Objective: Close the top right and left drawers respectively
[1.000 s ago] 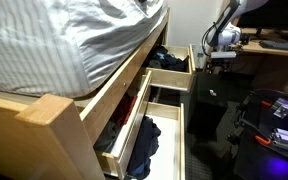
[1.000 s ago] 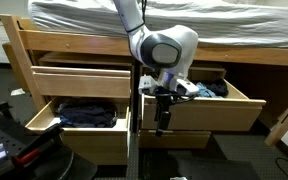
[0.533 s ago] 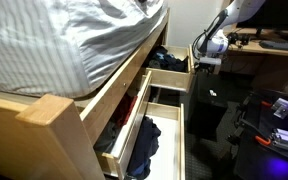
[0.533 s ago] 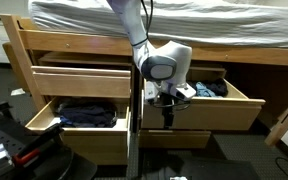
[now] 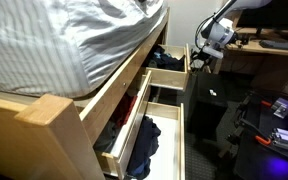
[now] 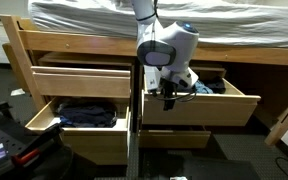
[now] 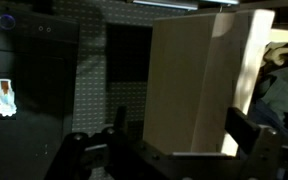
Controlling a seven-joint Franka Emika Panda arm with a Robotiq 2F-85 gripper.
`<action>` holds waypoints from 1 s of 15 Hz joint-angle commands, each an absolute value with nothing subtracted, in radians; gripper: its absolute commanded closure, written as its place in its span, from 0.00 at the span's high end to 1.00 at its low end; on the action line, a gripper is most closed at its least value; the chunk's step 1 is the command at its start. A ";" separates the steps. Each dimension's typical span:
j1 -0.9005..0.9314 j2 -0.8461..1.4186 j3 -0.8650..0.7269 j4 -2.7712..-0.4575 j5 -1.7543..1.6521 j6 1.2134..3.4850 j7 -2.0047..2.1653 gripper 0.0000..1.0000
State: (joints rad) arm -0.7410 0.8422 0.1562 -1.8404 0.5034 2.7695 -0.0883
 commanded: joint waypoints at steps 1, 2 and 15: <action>-0.755 0.846 0.165 -1.825 0.517 2.728 -0.108 1.00; -0.764 0.847 0.173 -1.819 0.519 2.713 -0.114 1.00; -0.528 0.851 -0.130 -1.829 0.464 2.685 0.231 1.00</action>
State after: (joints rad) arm -0.5374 0.8489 -0.1206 -1.8327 0.4510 2.6902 0.2386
